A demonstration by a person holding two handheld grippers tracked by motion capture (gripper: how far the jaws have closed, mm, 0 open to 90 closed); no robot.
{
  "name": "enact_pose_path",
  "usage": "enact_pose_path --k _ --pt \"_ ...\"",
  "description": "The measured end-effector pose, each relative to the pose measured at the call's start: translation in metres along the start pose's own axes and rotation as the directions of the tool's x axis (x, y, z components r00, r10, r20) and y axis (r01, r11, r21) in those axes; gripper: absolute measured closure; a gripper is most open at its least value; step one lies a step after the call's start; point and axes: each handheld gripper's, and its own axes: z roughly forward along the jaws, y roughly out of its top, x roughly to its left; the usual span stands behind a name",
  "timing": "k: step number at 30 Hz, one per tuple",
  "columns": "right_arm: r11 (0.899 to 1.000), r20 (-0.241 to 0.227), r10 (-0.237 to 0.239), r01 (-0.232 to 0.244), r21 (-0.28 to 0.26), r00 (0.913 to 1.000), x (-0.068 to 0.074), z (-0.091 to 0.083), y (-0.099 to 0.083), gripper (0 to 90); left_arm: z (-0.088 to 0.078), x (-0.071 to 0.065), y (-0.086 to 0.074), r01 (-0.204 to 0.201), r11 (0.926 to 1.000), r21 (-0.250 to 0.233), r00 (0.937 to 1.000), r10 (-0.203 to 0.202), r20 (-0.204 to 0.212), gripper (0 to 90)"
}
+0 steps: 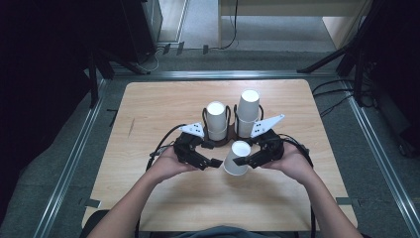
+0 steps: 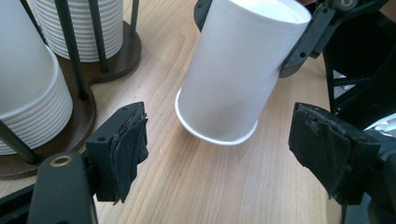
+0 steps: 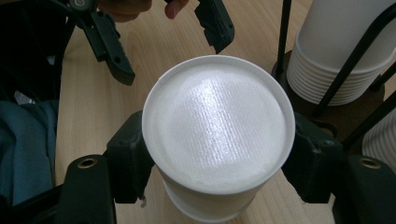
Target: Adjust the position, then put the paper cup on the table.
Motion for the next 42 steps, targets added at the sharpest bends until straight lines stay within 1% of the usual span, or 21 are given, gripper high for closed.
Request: enact_pose_path --k 1,2,4,7,11,14,18,26,28,30,33,37,40,42 --pt "1.000 -0.002 0.001 -0.001 -0.003 1.0000 0.000 0.000 0.001 32.7 0.002 0.000 0.000 0.008 0.9999 0.006 0.9999 -0.008 -0.010 20.2" --pt "1.000 -0.004 -0.002 0.002 -0.006 1.0000 0.001 0.001 0.001 32.6 0.002 0.000 -0.001 0.003 0.9999 0.017 0.9998 -0.003 -0.022 20.2" --pt "1.000 -0.005 -0.005 0.005 -0.008 1.0000 0.002 0.002 0.002 32.6 0.004 -0.001 -0.002 -0.003 0.9998 0.021 0.9998 0.003 -0.022 20.2" --pt "1.000 -0.009 -0.009 0.009 -0.012 0.9999 0.002 0.003 0.004 32.6 0.006 -0.001 -0.004 -0.002 0.9997 0.026 1.0000 0.002 -0.006 20.2" --pt "1.000 -0.020 -0.002 0.002 -0.015 0.9998 0.002 0.003 0.004 32.6 0.009 -0.002 -0.003 -0.003 0.9997 0.023 0.9999 0.003 0.011 19.9" --pt "1.000 -0.022 -0.002 0.002 -0.020 0.9998 0.003 0.003 0.005 32.6 0.011 -0.003 -0.003 -0.019 0.9996 0.022 0.9996 0.019 0.020 19.6" --pt "1.000 -0.027 -0.002 0.002 -0.025 0.9996 0.004 0.002 0.007 32.6 0.012 -0.004 -0.003 -0.025 0.9994 0.025 0.9995 0.024 0.022 19.2" --pt "1.000 -0.038 -0.004 0.003 -0.030 0.9993 0.006 0.003 0.010 32.7 0.014 -0.004 -0.003 -0.023 0.9995 0.020 0.9992 0.023 0.032 19.1" --pt "0.999 -0.042 0.002 -0.003 -0.032 0.9991 0.006 0.002 0.011 32.7 0.014 -0.004 -0.003 -0.023 0.9995 0.020 0.9993 0.023 0.030 17.7" --pt "0.999 -0.043 0.005 -0.006 -0.032 0.9991 0.006 0.002 0.011 32.7 0.016 -0.004 -0.003 -0.021 0.9996 0.020 0.9992 0.021 0.034 14.3" --pt "0.999 -0.045 0.008 -0.009 -0.036 0.9990 0.006 0.002 0.012 32.7 0.018 -0.004 -0.003 -0.017 0.9997 0.020 0.9992 0.016 0.038 14.0" --pt "0.999 -0.050 0.008 -0.010 -0.047 0.9987 0.006 0.003 0.013 32.7 0.020 -0.005 -0.002 -0.026 0.9994 0.023 0.9990 0.025 0.037 13.9" --pt "0.999 -0.056 0.005 -0.008 -0.050 0.9984 0.007 0.004 0.015 32.7 0.024 -0.005 -0.002 -0.031 0.9992 0.024 0.9985 0.030 0.047 13.9" --pt "0.999 -0.059 0.006 -0.009 -0.053 0.9983 0.008 0.004 0.015 32.7 0.025 -0.005 -0.003 -0.028 0.9994 0.022 0.9984 0.027 0.050 13.9"
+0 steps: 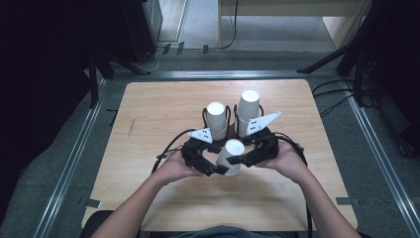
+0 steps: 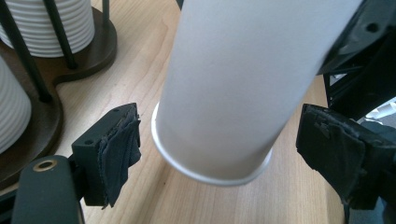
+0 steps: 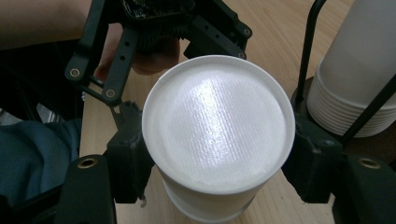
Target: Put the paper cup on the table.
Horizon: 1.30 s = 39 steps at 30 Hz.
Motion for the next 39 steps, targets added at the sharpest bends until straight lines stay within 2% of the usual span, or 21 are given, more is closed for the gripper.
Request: enact_pose_path --k 8,13,16,17,20,23,25,27,30,32,35,39 --pt "1.000 -0.022 0.010 -0.011 -0.026 0.9997 0.001 0.000 0.002 32.8 0.004 -0.002 0.001 -0.010 0.9997 -0.024 0.9996 0.011 0.026 14.1" --pt "0.999 -0.040 0.019 -0.021 -0.039 0.9990 0.001 -0.001 0.003 32.8 0.005 -0.003 0.002 -0.015 0.9996 -0.026 0.9995 0.016 0.029 15.3" --pt "0.999 -0.054 0.022 -0.025 -0.044 0.9983 0.001 0.000 0.003 32.8 0.003 -0.004 0.003 -0.020 0.9988 -0.046 0.9994 0.021 0.027 17.3" --pt "0.999 -0.056 0.027 -0.030 -0.045 0.9981 0.001 -0.001 0.003 32.9 0.002 -0.005 0.002 -0.036 0.9978 -0.056 0.9989 0.038 0.028 21.2" --pt "0.998 -0.058 0.033 -0.036 -0.046 0.9978 0.000 -0.001 0.003 32.9 0.002 -0.007 0.003 -0.059 0.9964 -0.060 0.9980 0.060 0.019 23.5" --pt "0.998 -0.070 0.041 -0.044 -0.048 0.9967 -0.003 -0.002 0.002 32.9 0.001 -0.010 0.006 -0.092 0.9945 -0.051 0.9957 0.093 0.009 28.5" --pt "0.998 -0.073 0.043 -0.046 -0.045 0.9964 -0.003 -0.003 0.002 32.3 0.001 -0.010 0.007 -0.091 0.9948 -0.044 0.9957 0.092 0.008 29.6" --pt "0.998 -0.072 0.046 -0.050 -0.049 0.9964 -0.004 -0.003 0.001 26.3 0.000 -0.009 0.008 -0.089 0.9954 -0.035 0.9959 0.090 0.008 30.0" --pt "0.997 -0.060 0.056 -0.059 -0.047 0.9966 -0.005 -0.004 0.001 23.6 -0.003 -0.007 0.009 -0.086 0.9960 -0.024 0.9963 0.086 0.005 30.3" --pt "0.998 -0.053 0.042 -0.045 -0.051 0.9977 -0.005 -0.006 0.000 21.8 -0.006 -0.005 0.009 -0.067 0.9975 -0.024 0.9977 0.067 0.008 30.4" --pt "0.999 -0.030 0.012 -0.013 -0.034 0.9995 -0.005 -0.008 -0.005 21.4 -0.013 -0.001 0.011 -0.058 0.9983 0.002 0.9983 0.058 0.008 30.5" --pt "1.000 -0.013 0.002 -0.002 -0.004 0.9999 -0.006 -0.007 -0.009 21.9 -0.022 0.003 0.013 -0.058 0.9980 0.025 0.9983 0.058 -0.006 30.5"
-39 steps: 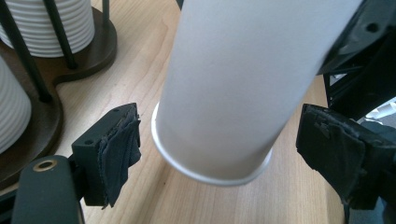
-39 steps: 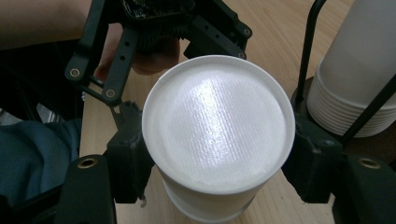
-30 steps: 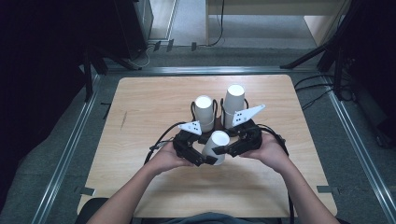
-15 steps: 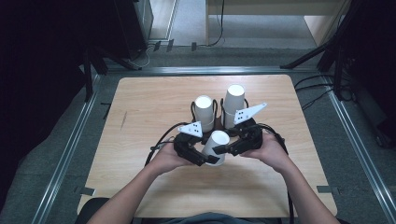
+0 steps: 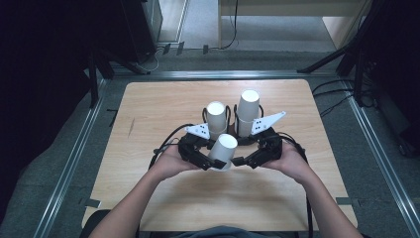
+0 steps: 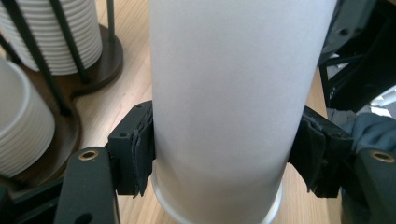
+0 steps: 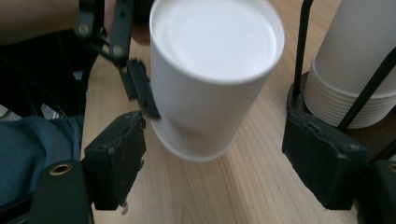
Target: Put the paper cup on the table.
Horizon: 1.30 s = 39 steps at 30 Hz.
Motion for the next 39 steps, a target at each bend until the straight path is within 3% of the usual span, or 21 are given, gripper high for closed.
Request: enact_pose_path --k 5,7,10,12,15,16,18,19,22,27,31,32,35,39 --pt "1.000 0.004 -0.001 0.001 0.002 1.0000 -0.001 0.002 -0.002 24.1 -0.008 0.005 0.002 -0.010 0.9991 0.042 0.9996 0.011 -0.026 30.5" --pt "1.000 0.006 0.002 -0.002 0.004 1.0000 0.000 0.003 -0.003 24.1 -0.009 0.008 0.004 -0.021 0.9962 0.085 0.9990 0.024 -0.038 30.5" --pt "1.000 0.010 0.001 -0.001 0.007 1.0000 0.000 0.004 -0.003 24.3 -0.010 0.011 0.007 -0.023 0.9940 0.107 0.9991 0.027 -0.032 30.5" --pt "1.000 0.011 0.005 -0.005 0.010 0.9999 0.000 0.005 -0.003 24.5 -0.012 0.014 0.012 -0.038 0.9873 0.154 0.9990 0.041 -0.018 30.5" --pt "1.000 0.013 0.001 -0.001 0.011 0.9999 -0.001 0.005 -0.003 24.6 -0.012 0.015 0.015 -0.050 0.9846 0.168 0.9986 0.052 -0.007 30.4" --pt "1.000 0.016 -0.001 0.001 0.014 0.9999 -0.001 0.005 -0.003 24.7 -0.011 0.015 0.019 -0.064 0.9792 0.192 0.9975 0.069 -0.018 30.3" --pt "1.000 0.020 0.001 -0.001 0.013 0.9998 -0.002 0.006 -0.004 24.7 -0.010 0.015 0.022 -0.073 0.9762 0.204 0.9965 0.080 -0.024 30.3" --pt "1.000 0.020 0.001 -0.001 0.013 0.9998 -0.002 0.006 -0.004 24.7 -0.007 0.015 0.026 -0.087 0.9701 0.226 0.9956 0.093 -0.014 30.3" --pt "1.000 0.023 0.005 -0.005 0.012 0.9997 -0.003 0.006 -0.004 24.7 -0.004 0.016 0.030 -0.102 0.9646 0.243 0.9944 0.106 -0.004 30.3" --pt "1.000 0.033 -0.004 0.004 0.008 0.9994 -0.004 0.005 -0.005 24.8 0.002 0.017 0.030 -0.110 0.9586 0.263 0.9936 0.113 0.004 30.3" --pt "1.000 0.036 -0.004 0.003 0.018 0.9994 -0.006 0.006 -0.006 24.8 0.016 0.014 0.026 -0.130 0.9426 0.307 0.9910 0.133 0.012 30.2" --pt "1.000 0.036 -0.004 0.003 0.018 0.9994 -0.006 0.006 -0.006 24.8 0.016 0.014 0.026 -0.130 0.9426 0.307 0.9910 0.133 0.012 30.1" --pt "1.000 0.025 -0.008 0.007 0.018 0.9997 -0.006 0.008 -0.005 24.7 0.022 0.011 0.025 -0.161 0.9278 0.336 0.9865 0.161 0.029 29.9" --pt "0.999 0.011 -0.021 0.020 0.026 0.9997 -0.004 0.012 -0.004 25.0 0.026 0.007 0.025 -0.180 0.9222 0.342 0.9836 0.172 0.056 29.8"
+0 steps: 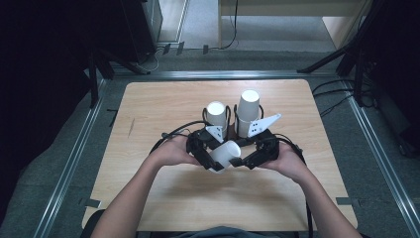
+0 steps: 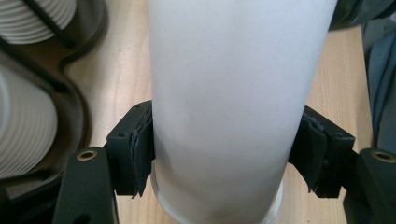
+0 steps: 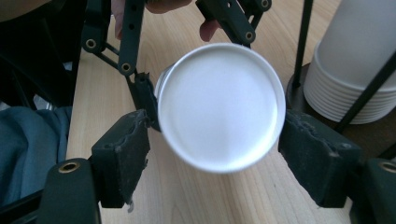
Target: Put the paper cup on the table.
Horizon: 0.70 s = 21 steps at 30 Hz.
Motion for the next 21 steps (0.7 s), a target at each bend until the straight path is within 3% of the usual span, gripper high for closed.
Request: enact_pose_path --k 8,14,21 --pt "0.999 -0.047 -0.021 0.023 0.047 0.9987 0.0042 0.0095 0.0044 31.6 0.0071 -0.0054 0.0025 -0.041 0.9991 0.007 0.9988 0.041 0.029 29.7" --pt "0.997 -0.056 -0.024 0.028 0.070 0.9981 0.0048 0.0100 0.0059 33.9 0.0081 -0.0053 0.0012 -0.030 0.9995 -0.005 0.9982 0.030 0.051 29.2" --pt "0.997 -0.058 -0.011 0.015 0.070 0.9983 0.0045 0.0044 0.0074 34.1 0.0060 -0.0049 -0.0008 -0.001 0.9982 -0.060 0.9991 0.003 0.043 26.6"
